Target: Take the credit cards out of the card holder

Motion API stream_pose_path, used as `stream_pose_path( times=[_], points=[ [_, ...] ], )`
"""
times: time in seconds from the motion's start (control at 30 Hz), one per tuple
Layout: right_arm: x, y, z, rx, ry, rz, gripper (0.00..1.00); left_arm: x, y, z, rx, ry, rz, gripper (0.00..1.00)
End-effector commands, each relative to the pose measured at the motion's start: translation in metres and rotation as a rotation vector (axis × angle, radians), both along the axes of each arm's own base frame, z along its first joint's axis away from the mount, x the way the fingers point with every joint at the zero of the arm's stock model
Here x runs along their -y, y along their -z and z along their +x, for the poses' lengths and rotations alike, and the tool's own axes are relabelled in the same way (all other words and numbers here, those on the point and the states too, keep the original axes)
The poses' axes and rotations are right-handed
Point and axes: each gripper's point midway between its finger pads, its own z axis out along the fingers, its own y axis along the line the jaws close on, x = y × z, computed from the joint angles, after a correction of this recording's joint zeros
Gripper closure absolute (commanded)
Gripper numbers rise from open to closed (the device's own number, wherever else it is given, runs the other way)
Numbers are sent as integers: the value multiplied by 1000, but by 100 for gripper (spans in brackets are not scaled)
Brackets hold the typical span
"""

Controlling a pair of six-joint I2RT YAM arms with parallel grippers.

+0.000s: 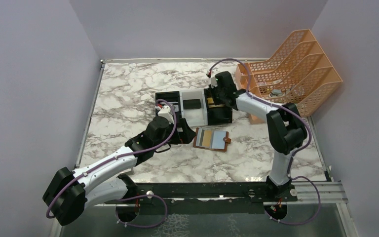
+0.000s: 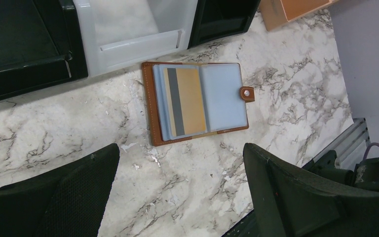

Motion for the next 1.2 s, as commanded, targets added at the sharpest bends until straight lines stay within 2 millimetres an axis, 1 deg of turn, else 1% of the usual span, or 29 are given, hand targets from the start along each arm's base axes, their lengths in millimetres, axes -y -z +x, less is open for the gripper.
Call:
stream_pose_path(
  times=[0.0,0.07,0.17,0.3,0.5,0.63,0.83,1.17],
  points=[
    [11,27,-2,-163,189,-23,99,-1,-11,-1,22,9,-22,1],
    [9,31,-4,-172,192,-2,99,-3,-12,-1,26,2,-21,1],
    [6,29,-6,-181,205,26,99,-4,-11,-1,27,-2,-16,1],
    [4,33,-13,-214,206,46,99,-4,-10,-1,26,1,-12,1],
    [6,45,-23,-252,209,42,99,-3,-11,-1,25,2,-15,1],
    [5,48,-19,-248,217,46,99,-1,-11,-1,23,5,-20,1],
    [-1,45,-5,-211,229,73,99,-1,-9,0,20,4,-19,1],
    [-3,53,-1,-193,264,110,99,-2,-7,0,17,2,-12,1]
  ],
)
